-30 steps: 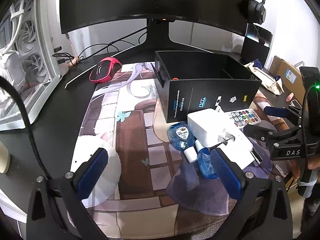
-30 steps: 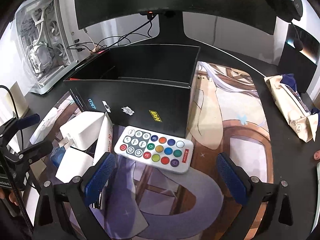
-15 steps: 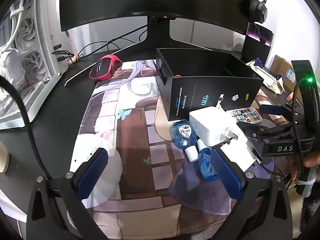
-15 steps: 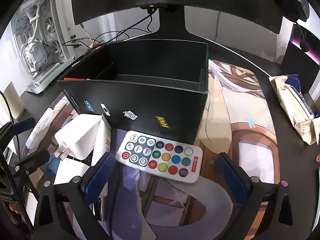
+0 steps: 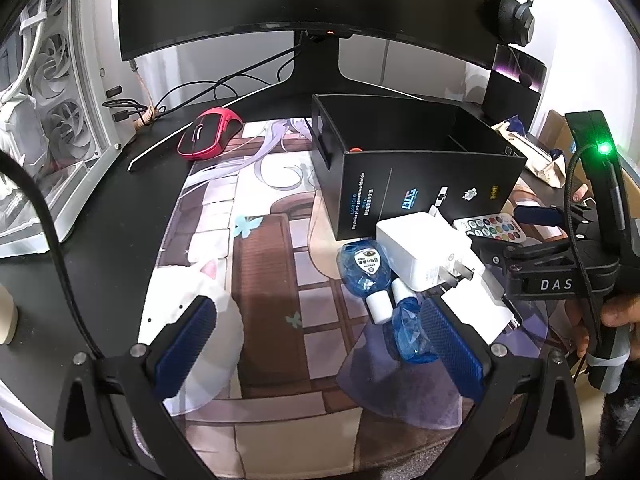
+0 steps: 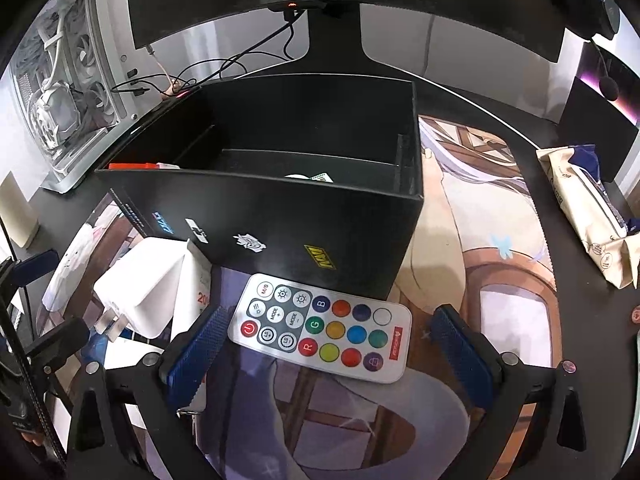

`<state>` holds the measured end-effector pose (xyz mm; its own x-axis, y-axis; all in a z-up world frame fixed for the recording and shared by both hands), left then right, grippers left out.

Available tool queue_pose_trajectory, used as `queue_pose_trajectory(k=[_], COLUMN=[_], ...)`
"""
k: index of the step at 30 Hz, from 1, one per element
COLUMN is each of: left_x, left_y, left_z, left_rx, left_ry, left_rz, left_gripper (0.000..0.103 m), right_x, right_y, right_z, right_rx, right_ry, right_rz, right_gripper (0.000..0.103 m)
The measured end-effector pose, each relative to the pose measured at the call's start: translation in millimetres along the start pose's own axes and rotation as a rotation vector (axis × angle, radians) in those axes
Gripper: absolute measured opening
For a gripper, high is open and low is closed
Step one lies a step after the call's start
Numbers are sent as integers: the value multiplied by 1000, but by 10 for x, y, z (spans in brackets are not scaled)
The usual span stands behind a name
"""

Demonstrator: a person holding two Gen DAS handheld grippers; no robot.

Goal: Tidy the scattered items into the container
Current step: 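Position the right gripper around the white remote with coloured buttons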

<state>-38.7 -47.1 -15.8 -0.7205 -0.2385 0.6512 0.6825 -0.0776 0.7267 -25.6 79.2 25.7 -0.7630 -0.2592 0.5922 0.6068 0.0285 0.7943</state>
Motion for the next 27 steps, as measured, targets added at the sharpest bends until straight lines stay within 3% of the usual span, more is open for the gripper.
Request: queue_pose_trajectory(k=[23,27], left_x=[-21,-20], left_y=[-20,-22], left_z=[28,15], left_rx=[-2,0], left_ry=[-10,-7], left_rz=[-9,-10], left_gripper=[103,103], right_x=[-74,-89], right_y=[42,96], right_z=[-19,-69], right_rx=[-24,-4], right_ry=[26,58], right_rz=[10,44], right_gripper=[102,90])
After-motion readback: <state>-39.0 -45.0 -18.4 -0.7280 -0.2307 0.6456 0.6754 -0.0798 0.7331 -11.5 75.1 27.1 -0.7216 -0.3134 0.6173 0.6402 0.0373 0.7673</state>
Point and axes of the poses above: each gripper's, at about its wrist camera, not at the fingertips, and y roughly against the way its jaws point, z to its right, x to its top, the point moved 2 cm from there along -y, roughly the way its jaws point, and after that the axes turned 15 degrees about y, right-handed, at the moved point
